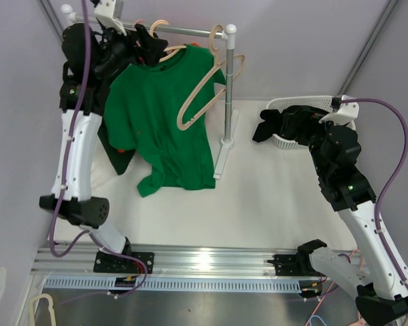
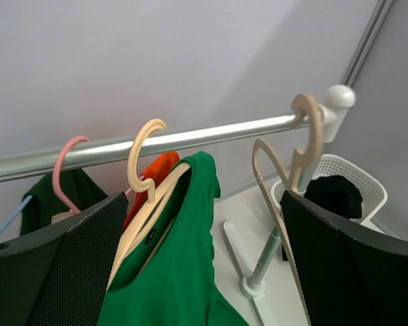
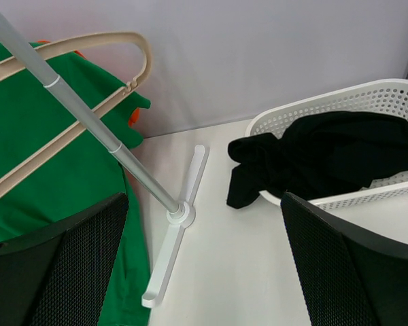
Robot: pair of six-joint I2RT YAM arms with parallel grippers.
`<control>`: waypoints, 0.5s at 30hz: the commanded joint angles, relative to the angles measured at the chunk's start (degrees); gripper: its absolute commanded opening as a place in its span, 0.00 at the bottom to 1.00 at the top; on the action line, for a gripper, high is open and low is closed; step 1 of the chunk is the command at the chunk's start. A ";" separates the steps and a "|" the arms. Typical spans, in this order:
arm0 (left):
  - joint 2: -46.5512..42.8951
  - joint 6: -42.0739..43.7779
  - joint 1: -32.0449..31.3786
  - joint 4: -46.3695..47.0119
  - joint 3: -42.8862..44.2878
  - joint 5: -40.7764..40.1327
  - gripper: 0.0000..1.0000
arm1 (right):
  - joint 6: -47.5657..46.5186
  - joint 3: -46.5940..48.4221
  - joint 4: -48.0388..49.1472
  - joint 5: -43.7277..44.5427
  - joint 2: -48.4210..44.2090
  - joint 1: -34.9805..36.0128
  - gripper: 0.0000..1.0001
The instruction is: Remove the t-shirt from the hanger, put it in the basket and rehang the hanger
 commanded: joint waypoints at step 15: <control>14.25 -5.45 2.80 -1.98 8.46 6.35 0.90 | -1.45 1.16 -0.59 1.38 -1.01 0.12 1.00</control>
